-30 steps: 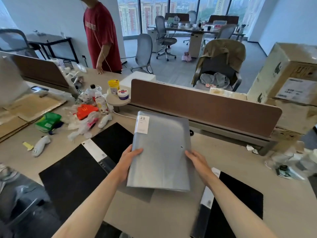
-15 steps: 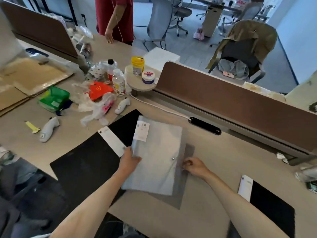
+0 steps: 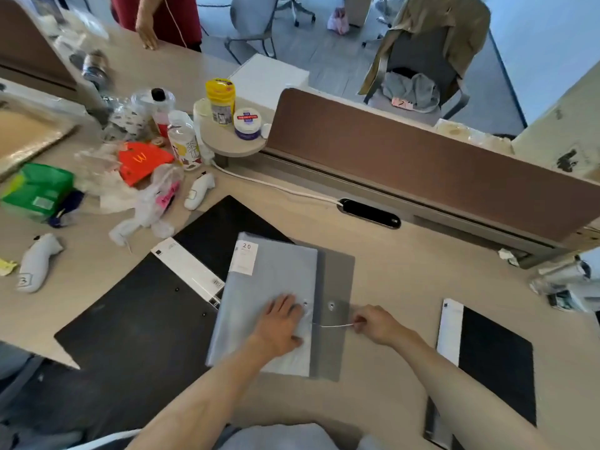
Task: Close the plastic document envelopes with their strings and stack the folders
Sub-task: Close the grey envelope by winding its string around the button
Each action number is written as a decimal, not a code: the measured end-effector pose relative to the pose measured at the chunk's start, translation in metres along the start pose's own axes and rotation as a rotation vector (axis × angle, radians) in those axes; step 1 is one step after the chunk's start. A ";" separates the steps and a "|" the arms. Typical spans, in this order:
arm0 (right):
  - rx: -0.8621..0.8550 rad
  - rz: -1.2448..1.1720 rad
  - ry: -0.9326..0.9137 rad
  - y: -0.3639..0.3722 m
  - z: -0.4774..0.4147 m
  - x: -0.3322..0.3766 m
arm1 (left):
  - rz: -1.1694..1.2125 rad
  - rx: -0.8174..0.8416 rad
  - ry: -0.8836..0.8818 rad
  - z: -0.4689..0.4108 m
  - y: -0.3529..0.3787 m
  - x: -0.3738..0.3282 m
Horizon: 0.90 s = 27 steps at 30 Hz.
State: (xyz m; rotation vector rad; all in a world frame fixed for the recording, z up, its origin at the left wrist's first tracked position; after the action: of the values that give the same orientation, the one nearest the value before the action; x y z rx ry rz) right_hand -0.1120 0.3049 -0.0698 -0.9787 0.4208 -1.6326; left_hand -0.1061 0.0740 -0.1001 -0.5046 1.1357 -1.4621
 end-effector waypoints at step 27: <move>0.080 -0.573 -0.328 -0.020 -0.027 0.054 | -0.184 0.021 -0.177 0.049 0.030 -0.010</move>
State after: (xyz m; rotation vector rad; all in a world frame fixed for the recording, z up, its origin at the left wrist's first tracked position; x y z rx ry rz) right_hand -0.1468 0.2551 -0.0518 -1.3591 -0.1674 -1.9221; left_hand -0.0478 0.0700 -0.1014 -0.7247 0.9525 -1.5516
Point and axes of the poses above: each hand's wrist, its own z-axis away from the middle knuckle, its own y-axis out of the palm, x = y × z, the point moved 4 cm from there along -z, towards the middle knuckle, and after that the axes turned 9 degrees about -y, right-handed, at the moved point
